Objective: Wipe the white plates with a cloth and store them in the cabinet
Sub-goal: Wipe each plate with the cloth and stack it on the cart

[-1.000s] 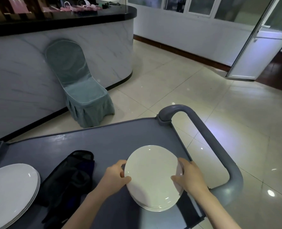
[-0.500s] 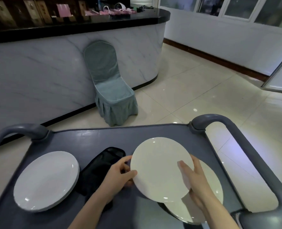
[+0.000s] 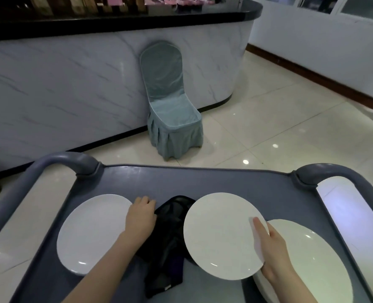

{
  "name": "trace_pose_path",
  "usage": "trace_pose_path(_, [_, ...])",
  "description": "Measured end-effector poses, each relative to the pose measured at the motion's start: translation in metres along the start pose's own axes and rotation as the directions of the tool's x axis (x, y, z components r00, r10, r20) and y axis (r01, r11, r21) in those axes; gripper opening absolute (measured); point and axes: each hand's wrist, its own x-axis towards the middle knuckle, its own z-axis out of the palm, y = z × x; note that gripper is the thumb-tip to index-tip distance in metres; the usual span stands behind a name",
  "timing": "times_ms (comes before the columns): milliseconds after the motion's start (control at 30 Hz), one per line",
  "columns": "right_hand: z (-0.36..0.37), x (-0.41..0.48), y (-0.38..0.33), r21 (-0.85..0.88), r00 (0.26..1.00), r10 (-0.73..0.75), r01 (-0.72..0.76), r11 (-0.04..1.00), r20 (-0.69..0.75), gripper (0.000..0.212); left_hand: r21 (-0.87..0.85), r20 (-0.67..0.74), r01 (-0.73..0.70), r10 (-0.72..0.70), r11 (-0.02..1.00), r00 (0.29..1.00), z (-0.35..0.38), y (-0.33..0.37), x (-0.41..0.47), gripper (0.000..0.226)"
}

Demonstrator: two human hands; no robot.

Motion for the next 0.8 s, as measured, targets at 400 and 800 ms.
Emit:
trace_pose_path(400, [0.024, 0.001, -0.007, -0.065, 1.0, -0.003, 0.003, 0.998, 0.005, 0.023, -0.362, 0.17, 0.074, -0.012, 0.929, 0.985, -0.009, -0.006, 0.022, 0.018])
trace_pose_path(800, [0.056, -0.007, -0.018, -0.098, 0.998, -0.059, 0.058, 0.993, -0.003, 0.051, -0.774, 0.111, -0.101, 0.29, 0.626, 0.951, -0.092, 0.101, -0.034, 0.011])
